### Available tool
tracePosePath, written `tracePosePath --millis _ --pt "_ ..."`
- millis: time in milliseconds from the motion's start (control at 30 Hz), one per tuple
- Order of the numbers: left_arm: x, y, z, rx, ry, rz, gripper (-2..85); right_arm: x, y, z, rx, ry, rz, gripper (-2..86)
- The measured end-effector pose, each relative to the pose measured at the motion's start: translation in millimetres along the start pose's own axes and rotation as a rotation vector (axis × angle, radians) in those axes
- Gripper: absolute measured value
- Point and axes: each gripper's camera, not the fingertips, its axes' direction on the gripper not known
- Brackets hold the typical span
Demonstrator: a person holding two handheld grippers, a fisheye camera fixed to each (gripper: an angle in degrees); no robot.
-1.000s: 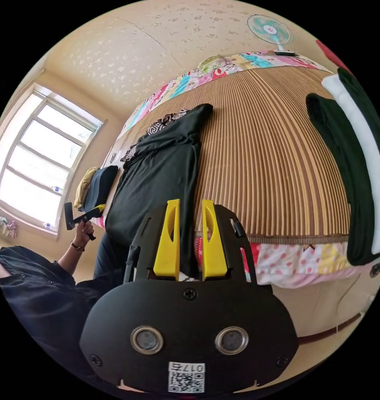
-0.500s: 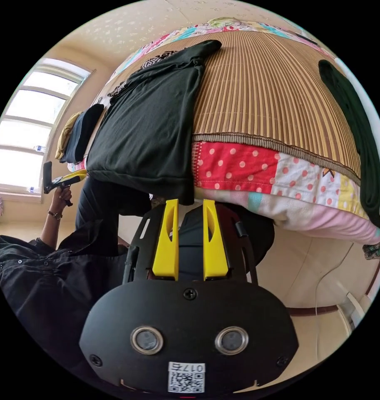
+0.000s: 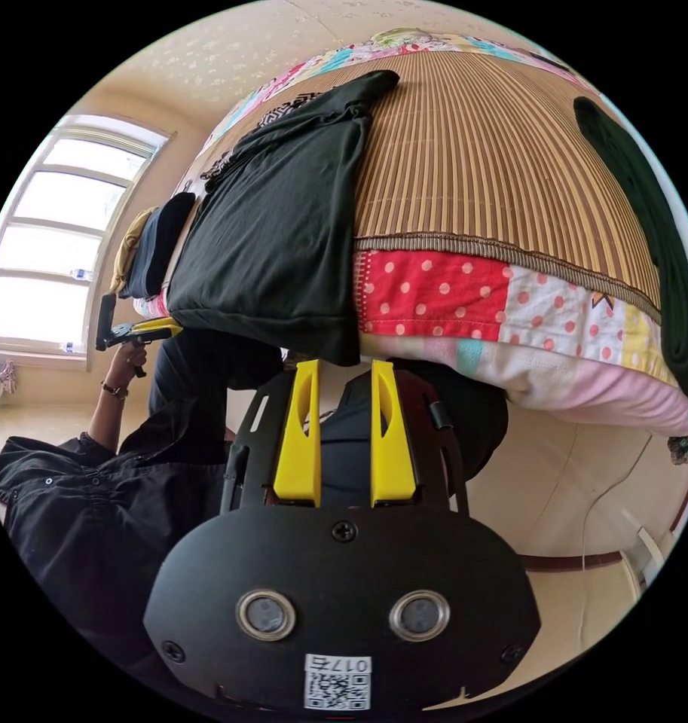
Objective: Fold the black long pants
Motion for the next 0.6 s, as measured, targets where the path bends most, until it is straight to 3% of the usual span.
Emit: tracePosePath --millis 133,233,600 --pt "-19.3 2.4 2.8 0.009 0.051 -0.036 6.4 11.3 4.0 -2.6 0.006 -0.009 0.009 10.6" --pt "-34.5 11.7 -4.3 0.034 0.197 -0.014 1.9 20.2 6.4 -4.8 0.000 -0.030 0.002 10.8" --pt "-101.8 72.7 -59.6 0.376 0.719 -0.024 -0.5 80.1 -2.1 4.3 -0.053 -0.241 -0.027 11.3"
